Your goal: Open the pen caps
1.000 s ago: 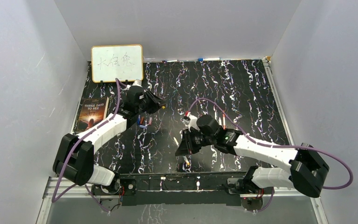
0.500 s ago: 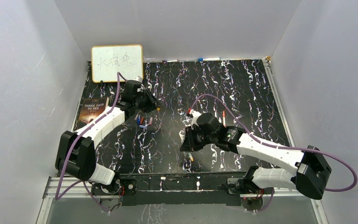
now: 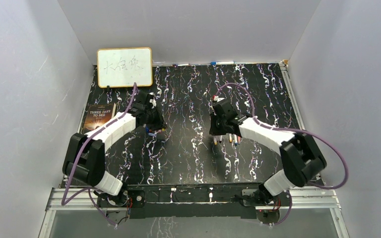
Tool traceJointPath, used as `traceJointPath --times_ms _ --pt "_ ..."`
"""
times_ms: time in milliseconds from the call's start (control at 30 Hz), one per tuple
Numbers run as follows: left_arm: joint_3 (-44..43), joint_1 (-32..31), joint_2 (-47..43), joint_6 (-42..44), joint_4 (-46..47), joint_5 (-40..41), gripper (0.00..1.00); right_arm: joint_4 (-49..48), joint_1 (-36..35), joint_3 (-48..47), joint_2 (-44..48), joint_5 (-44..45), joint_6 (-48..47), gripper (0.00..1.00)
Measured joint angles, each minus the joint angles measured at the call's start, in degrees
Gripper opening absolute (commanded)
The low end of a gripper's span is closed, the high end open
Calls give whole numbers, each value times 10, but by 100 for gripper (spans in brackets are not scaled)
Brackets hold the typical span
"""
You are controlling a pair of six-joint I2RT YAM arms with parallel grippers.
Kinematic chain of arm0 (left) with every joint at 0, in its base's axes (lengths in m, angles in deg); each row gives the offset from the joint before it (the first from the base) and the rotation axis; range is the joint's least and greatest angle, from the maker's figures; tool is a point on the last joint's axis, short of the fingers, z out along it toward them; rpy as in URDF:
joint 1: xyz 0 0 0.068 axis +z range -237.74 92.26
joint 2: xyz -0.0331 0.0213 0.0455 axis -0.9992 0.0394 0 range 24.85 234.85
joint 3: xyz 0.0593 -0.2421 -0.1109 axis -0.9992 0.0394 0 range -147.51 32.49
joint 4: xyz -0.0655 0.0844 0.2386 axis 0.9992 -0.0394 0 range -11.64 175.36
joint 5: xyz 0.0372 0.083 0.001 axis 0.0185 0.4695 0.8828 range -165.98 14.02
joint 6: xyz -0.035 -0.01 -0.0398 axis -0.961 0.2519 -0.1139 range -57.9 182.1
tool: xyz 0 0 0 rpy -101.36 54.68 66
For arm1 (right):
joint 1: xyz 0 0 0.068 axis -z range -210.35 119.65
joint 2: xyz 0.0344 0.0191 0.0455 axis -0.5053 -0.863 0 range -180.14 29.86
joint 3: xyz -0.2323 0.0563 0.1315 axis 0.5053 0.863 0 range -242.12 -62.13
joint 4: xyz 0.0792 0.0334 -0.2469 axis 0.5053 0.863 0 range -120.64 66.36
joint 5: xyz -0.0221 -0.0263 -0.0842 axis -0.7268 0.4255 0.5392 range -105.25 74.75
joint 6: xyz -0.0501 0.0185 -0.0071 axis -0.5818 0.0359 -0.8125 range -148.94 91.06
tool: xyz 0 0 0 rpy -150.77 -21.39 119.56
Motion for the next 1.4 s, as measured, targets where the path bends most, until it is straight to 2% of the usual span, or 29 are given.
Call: traceJointPath --times_ms 200,400,467,533,600,667,733,767,833,933,1000,1200,1400 --pt "0 0 53 27 -16 21 15 -7 40 -17 -83 32 -19 1" --pt "5 0 73 40 -8 34 25 -33 46 -35 -123 30 -30 10" --pt "15 0 73 42 1 37 28 -45 46 -40 -132 24 -36 17" --pt "25 0 73 44 11 38 37 -54 48 -42 -136 22 -41 27" --pt "25 0 73 47 16 38 46 -50 49 -42 -136 25 -45 34" --pt "19 0 73 53 7 38 49 -37 50 -42 -134 27 -49 35" --pt "5 0 70 54 -2 39 55 -22 52 -42 -117 26 -55 43" --pt "-5 0 58 54 -14 42 63 -7 53 -45 -99 26 -59 51" --pt "-28 0 34 59 -34 45 96 2 55 -54 -79 24 -64 67" --pt "-52 0 -1 66 -51 55 98 10 58 -64 -52 23 -69 90" --pt "-55 0 -35 67 -54 61 98 12 60 -66 -32 22 -72 98" --pt "-52 0 -134 68 -67 106 98 7 65 -58 24 38 -85 98" --pt "-18 0 -264 67 -92 179 98 -37 79 24 124 85 -98 98"
